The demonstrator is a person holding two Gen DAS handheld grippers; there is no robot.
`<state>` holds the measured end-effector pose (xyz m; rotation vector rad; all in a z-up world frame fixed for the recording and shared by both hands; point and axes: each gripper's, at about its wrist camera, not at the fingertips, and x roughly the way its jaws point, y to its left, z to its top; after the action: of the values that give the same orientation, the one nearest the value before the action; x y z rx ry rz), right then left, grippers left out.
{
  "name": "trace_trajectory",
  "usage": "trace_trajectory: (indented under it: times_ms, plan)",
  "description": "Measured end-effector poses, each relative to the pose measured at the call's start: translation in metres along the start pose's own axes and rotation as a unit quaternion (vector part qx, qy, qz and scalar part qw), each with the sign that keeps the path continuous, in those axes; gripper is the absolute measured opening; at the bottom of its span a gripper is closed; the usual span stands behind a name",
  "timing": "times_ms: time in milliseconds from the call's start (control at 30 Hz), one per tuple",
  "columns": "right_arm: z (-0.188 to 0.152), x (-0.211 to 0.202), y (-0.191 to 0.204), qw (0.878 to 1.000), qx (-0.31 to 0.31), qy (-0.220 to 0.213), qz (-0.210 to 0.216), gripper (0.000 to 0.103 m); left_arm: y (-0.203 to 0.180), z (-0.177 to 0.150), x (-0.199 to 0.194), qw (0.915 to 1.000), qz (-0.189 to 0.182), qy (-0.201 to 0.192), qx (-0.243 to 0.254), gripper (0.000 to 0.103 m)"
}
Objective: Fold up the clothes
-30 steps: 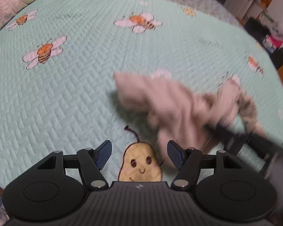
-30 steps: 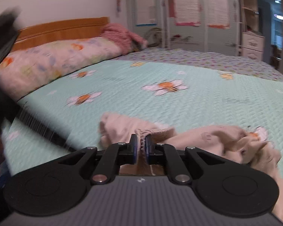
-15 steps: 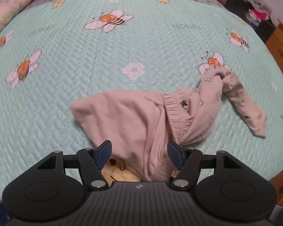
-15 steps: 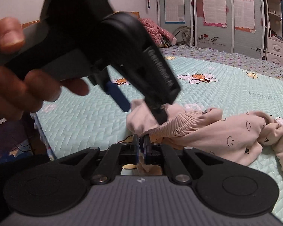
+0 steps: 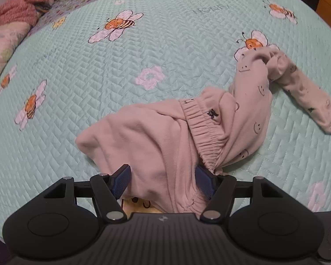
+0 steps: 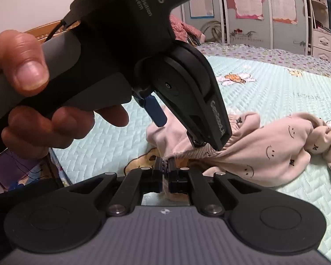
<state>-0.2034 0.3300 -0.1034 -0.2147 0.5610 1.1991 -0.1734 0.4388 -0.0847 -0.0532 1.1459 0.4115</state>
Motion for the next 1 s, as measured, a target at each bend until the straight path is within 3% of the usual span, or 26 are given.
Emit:
trace_trajectory:
  times_ms: [167,267,333,433,600,700,767,833,1000]
  plan:
    - [0.000,0.002,-0.001,1.000,0.009,0.003,-0.002,0.005,-0.003,0.000,0.003,1.0000,-0.002,-0.002,0.002,0.056]
    - [-0.004,0.002,0.000,1.000,0.012,0.004,-0.004,0.006,-0.005,0.000,0.003,1.0000,-0.003,-0.005,0.001,0.042]
    - [-0.006,0.002,0.000,1.000,0.015,0.005,-0.007,0.008,-0.005,0.000,0.004,0.9999,-0.007,-0.007,-0.002,0.026]
    - [-0.006,0.003,-0.001,1.000,0.022,0.005,-0.012,0.009,-0.002,0.000,0.004,0.9998,-0.016,-0.009,-0.012,0.014]
    - [-0.006,-0.002,-0.013,0.998,0.059,0.011,-0.012,0.023,0.021,-0.001,-0.006,0.9961,-0.044,-0.031,-0.070,0.007]
    - [-0.004,-0.012,-0.030,0.995,0.099,0.002,-0.027,0.035,0.044,-0.004,-0.017,0.9916,-0.041,-0.058,-0.108,0.007]
    - [0.001,-0.017,-0.050,0.989,0.130,-0.004,-0.064,0.048,0.059,-0.009,-0.021,0.9890,-0.027,-0.064,-0.130,0.007]
    - [0.007,-0.020,-0.072,0.981,0.167,-0.009,-0.101,0.054,0.073,-0.015,-0.020,0.9863,-0.021,-0.059,-0.153,0.006]
    - [0.018,-0.016,-0.138,0.947,0.290,0.005,-0.139,0.055,0.082,-0.032,-0.015,0.9857,-0.023,-0.046,-0.161,0.006]
